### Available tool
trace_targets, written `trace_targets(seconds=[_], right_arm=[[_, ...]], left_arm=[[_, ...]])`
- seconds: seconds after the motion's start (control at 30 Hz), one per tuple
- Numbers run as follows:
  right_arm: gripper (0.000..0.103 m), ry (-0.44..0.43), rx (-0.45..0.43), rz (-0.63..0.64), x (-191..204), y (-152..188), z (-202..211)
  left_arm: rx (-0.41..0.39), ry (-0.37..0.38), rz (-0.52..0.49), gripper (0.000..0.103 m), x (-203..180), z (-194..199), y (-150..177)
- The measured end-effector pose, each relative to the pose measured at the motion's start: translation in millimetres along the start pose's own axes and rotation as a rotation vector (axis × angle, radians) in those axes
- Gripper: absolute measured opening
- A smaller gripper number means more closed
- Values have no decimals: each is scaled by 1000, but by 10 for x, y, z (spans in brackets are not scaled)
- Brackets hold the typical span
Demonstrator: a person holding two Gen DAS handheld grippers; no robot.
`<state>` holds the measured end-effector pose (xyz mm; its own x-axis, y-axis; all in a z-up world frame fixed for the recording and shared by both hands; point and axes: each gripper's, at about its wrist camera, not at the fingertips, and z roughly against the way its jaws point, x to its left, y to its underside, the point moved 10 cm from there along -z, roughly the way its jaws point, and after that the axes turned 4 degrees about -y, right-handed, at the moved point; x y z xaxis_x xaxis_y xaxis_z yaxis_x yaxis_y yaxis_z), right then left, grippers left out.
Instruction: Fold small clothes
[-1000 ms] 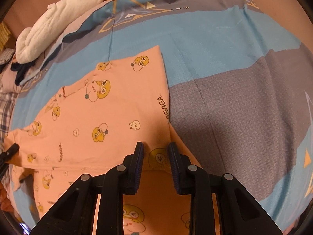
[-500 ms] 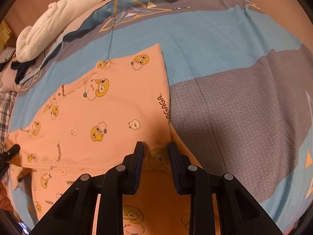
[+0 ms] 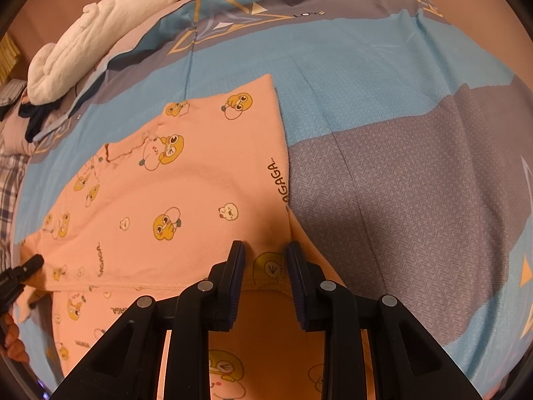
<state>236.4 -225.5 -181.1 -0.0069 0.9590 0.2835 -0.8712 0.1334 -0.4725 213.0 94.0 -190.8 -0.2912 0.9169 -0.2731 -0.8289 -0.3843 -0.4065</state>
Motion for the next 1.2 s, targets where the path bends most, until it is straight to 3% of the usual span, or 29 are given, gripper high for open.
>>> trace_targets(seconds=[0.57, 0.63, 1.2], right_arm=[[28, 8, -2, 5, 18, -14, -31], [28, 10, -2, 8, 15, -16, -36], [28, 28, -8, 14, 38, -22, -67]], left_arm=[[15, 3, -4, 17, 116, 2, 131], [-5, -34, -4, 17, 178, 38, 104], [-10, -30, 69, 18, 348, -96, 123]])
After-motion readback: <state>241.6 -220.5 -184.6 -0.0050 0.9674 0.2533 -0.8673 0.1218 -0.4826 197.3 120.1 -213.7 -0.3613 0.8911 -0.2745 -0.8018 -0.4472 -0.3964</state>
